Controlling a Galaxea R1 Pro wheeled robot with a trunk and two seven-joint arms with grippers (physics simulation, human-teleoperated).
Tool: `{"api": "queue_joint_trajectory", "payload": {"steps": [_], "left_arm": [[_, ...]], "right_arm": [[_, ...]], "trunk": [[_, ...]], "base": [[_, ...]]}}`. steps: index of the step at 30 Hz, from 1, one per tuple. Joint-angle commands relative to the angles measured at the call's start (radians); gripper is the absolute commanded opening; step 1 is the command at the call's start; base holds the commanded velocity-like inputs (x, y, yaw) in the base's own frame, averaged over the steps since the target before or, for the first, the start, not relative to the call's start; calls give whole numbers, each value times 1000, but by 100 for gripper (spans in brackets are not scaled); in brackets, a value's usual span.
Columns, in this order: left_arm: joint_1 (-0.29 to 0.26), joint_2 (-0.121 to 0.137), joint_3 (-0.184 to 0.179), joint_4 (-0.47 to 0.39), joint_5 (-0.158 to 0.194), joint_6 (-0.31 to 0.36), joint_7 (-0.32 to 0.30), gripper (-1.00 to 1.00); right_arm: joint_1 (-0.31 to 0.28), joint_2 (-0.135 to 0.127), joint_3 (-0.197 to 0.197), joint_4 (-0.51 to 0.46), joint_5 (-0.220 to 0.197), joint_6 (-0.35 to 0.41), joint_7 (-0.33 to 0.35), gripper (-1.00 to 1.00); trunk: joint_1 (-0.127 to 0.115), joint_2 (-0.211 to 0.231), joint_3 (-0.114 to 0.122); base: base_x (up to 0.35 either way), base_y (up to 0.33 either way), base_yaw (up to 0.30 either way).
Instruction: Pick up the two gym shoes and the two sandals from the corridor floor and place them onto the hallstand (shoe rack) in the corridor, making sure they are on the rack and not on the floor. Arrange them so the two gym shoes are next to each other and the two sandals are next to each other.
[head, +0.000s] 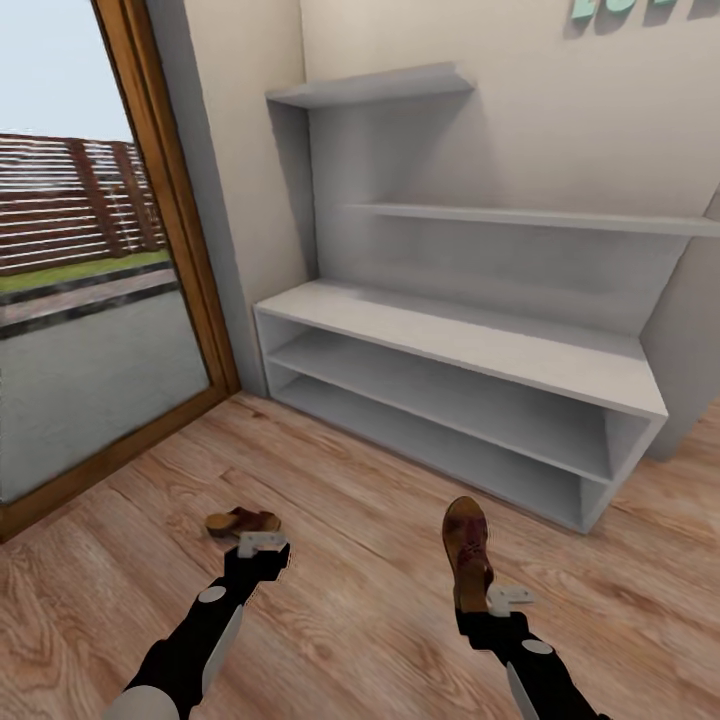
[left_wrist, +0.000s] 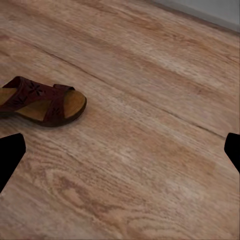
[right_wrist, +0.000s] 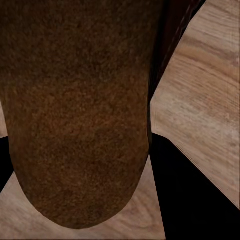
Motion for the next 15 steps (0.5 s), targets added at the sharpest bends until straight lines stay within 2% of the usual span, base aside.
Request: {"api": "queue_joint_trajectory", "payload": {"steps": [1, 15], "left_arm": [[0, 0, 0, -1, 0, 4, -2, 100], [0, 1, 0, -1, 0, 4, -2, 100]], "right_arm": [[0, 0, 0, -3, -2, 7, -2, -100], [0, 2, -1, -4, -3, 7, -3, -100]], "trunk": [[0, 0, -1], [0, 0, -1]], "base": [[170, 319, 0], [171, 318, 0]]}}
